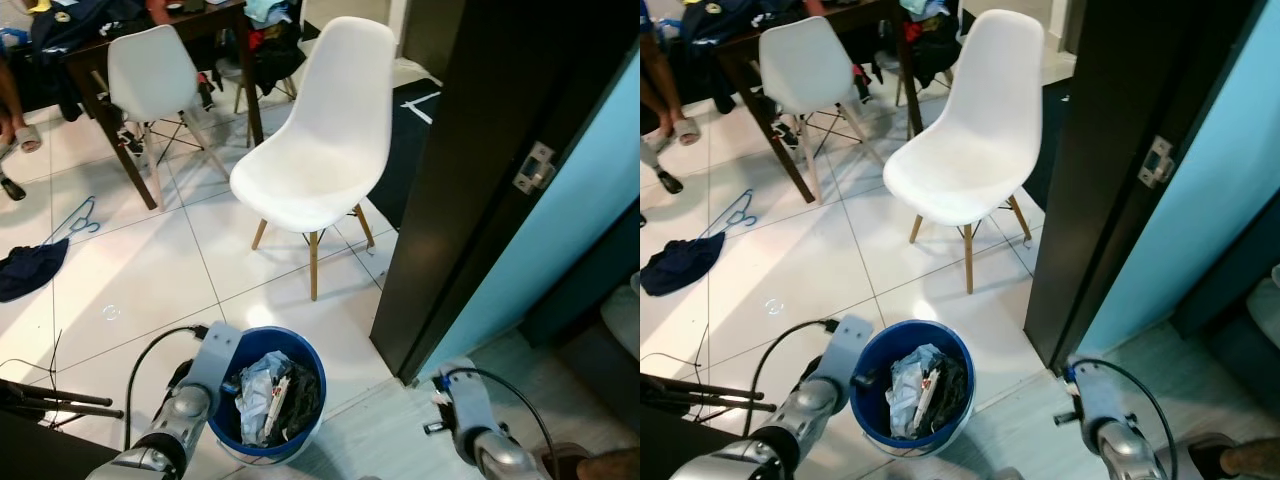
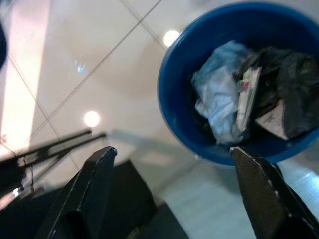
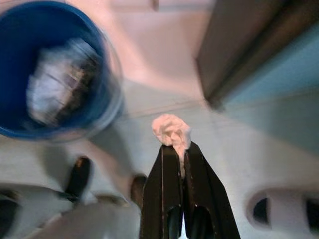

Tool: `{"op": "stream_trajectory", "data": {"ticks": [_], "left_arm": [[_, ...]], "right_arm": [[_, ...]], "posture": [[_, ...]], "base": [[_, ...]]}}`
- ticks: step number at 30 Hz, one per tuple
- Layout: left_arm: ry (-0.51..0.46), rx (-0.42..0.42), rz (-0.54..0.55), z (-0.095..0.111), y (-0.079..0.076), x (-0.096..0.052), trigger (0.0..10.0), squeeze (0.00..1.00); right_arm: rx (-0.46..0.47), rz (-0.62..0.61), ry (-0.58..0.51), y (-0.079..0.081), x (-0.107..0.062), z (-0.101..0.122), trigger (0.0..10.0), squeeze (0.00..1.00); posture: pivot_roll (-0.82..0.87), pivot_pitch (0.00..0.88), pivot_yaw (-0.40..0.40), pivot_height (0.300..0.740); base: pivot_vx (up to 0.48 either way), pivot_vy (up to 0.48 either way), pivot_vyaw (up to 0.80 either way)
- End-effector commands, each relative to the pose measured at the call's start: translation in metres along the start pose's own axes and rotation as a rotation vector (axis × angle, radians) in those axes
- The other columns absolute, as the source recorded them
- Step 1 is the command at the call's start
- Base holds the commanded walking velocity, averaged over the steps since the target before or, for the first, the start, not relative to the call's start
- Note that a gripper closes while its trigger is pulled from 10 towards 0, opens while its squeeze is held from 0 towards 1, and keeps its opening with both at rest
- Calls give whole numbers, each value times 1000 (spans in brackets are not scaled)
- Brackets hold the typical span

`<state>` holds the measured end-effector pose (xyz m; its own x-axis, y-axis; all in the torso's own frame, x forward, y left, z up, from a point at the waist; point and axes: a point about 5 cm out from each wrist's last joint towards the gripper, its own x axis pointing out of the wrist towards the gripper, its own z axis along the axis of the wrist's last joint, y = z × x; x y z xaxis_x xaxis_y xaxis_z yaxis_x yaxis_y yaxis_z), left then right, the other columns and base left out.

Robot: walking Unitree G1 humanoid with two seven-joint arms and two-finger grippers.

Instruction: Clean up the room

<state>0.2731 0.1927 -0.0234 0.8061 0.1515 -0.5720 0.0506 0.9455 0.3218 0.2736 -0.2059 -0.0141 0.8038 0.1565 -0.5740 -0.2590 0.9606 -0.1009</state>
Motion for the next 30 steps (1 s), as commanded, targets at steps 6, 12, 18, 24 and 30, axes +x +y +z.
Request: {"op": "stream_trajectory", "data": {"ticks": [6,12,18,24,30], "left_arm": [[-1,-134,212,-46,35,-18,10000,0],[-7,-157,267,-66,43,-30,10000,0],[91,-129,294,-121,37,-65,10000,0],[92,-118,286,-130,32,-73,10000,0],[80,-106,253,-130,25,-75,10000,0]], "right_arm": [[-43,171,-55,52,28,63,10000,0],[-48,245,-77,75,33,82,10000,0],[22,347,-148,111,36,116,10000,1000],[89,359,-225,115,36,144,10000,1000],[-10,358,-282,115,34,173,10000,1000]], "posture": [[-3,252,-27,740],[39,267,-39,740],[128,324,-55,740],[158,338,-59,740],[127,333,-59,740]], "base": [[0,0,0],[0,0,0],[0,0,0],[0,0,0],[0,0,0]]}}
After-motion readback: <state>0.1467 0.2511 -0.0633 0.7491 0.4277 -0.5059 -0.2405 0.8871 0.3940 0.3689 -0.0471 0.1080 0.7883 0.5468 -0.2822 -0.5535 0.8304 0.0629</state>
